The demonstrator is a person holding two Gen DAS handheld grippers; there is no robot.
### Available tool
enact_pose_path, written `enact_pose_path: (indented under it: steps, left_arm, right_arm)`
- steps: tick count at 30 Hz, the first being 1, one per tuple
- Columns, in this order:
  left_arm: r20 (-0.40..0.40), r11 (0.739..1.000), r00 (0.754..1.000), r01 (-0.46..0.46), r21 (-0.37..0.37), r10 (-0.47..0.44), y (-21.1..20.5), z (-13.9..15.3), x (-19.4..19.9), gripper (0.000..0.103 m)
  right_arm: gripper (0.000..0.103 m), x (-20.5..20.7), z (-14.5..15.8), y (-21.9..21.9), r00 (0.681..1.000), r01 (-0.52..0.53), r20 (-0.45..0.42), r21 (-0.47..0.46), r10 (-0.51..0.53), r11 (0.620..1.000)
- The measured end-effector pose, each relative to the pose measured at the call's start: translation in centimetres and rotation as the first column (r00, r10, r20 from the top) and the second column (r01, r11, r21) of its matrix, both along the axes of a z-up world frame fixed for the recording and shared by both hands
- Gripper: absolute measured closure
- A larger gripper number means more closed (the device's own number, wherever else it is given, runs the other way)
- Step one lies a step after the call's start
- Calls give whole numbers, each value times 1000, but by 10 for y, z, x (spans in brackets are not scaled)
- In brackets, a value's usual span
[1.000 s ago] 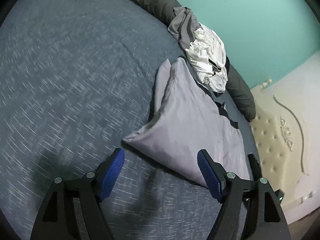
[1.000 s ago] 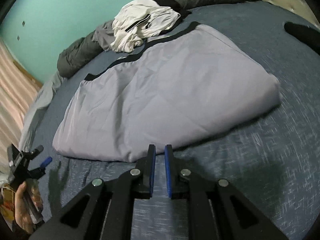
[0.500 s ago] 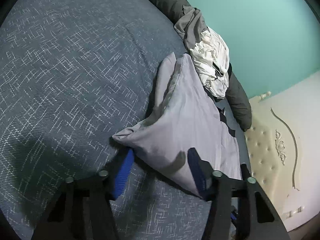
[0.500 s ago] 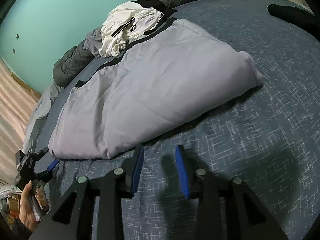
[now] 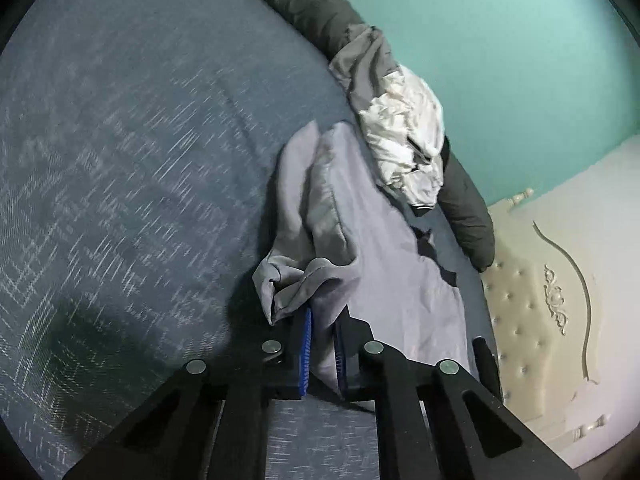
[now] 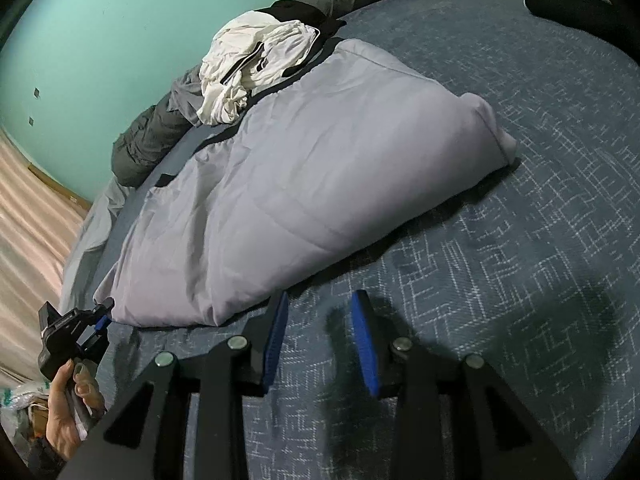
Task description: Fold clothes
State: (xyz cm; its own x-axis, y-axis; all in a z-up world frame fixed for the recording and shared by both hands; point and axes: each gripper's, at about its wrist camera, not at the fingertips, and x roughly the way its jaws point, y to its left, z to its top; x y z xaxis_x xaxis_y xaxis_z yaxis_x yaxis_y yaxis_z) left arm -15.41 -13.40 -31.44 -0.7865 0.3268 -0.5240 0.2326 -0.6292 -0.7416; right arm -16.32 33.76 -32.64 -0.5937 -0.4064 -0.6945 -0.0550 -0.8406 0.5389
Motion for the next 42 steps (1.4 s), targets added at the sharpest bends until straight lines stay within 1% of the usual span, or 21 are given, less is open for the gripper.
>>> enact_pose_path:
  steps: [4,10,14,17,19,22,26,27,28,29,31,33,36,37,38,39,40,41,42]
  left_arm:
    - [-48,999,998,27,-16,-28,14,28,-7,95]
    - [-132,992,985,101,-74,-110,64,78,-32,96]
    - [-174,977,965,180,-115,-198,117,107,-57,96]
    - [-177,955,943,258,-145,-282,169,119,-83,97]
    - [-171,937,926,311,-161,-337,206,121,-101,97]
    - [-143,900,895,398,-176,-423,264,111,-121,97]
    - [-40,825,838,525,-207,-544,343,73,-138,97]
    - [-5,802,821,556,-219,-571,360,62,-141,97]
    - [33,771,798,592,-235,-602,377,49,-142,97]
    - [56,754,785,611,-242,-617,387,43,-141,97]
    - [94,728,765,638,-251,-637,401,32,-140,97]
    - [99,726,763,640,-251,-639,401,34,-137,94]
    - [71,728,765,634,-263,-640,387,53,-128,89]
    - [61,733,771,625,-268,-634,380,60,-125,87]
    - [52,740,777,616,-271,-627,372,65,-123,81]
    - [42,754,790,597,-274,-611,364,71,-122,72]
    - [31,768,805,576,-278,-592,355,77,-122,68]
    - [20,783,818,558,-274,-576,345,80,-121,64]
    - [19,793,829,542,-278,-559,335,82,-120,64]
  right_arm:
    - [70,0,-2,4,1000,10,5,-26,-10,1000]
    - [70,2,3,12,1000,22,-12,-61,-22,998]
    - [70,3,4,22,999,35,-19,-90,-37,995]
    - [70,5,6,36,998,61,-26,-102,-64,993]
    - [70,6,6,48,996,80,-25,-118,-83,990]
    - [70,11,5,66,993,113,-23,-125,-117,986]
    - [70,15,0,90,986,164,2,-151,-165,975]
    - [70,15,-1,94,985,174,5,-154,-175,973]
    - [70,16,-1,98,983,184,8,-160,-186,970]
    - [70,16,-1,102,980,196,11,-167,-197,966]
    - [70,14,-1,106,979,203,13,-174,-204,963]
    - [70,13,0,106,980,196,10,-169,-197,966]
    - [70,11,1,106,982,185,6,-174,-187,967]
    - [70,10,1,106,982,185,5,-174,-187,967]
    - [70,8,2,105,982,184,3,-173,-187,968]
    - [70,6,2,105,983,183,0,-172,-186,968]
    - [70,5,3,104,983,182,-3,-171,-186,968]
    - [70,3,4,103,983,181,-6,-170,-185,969]
    - [70,2,6,102,983,178,-16,-173,-184,969]
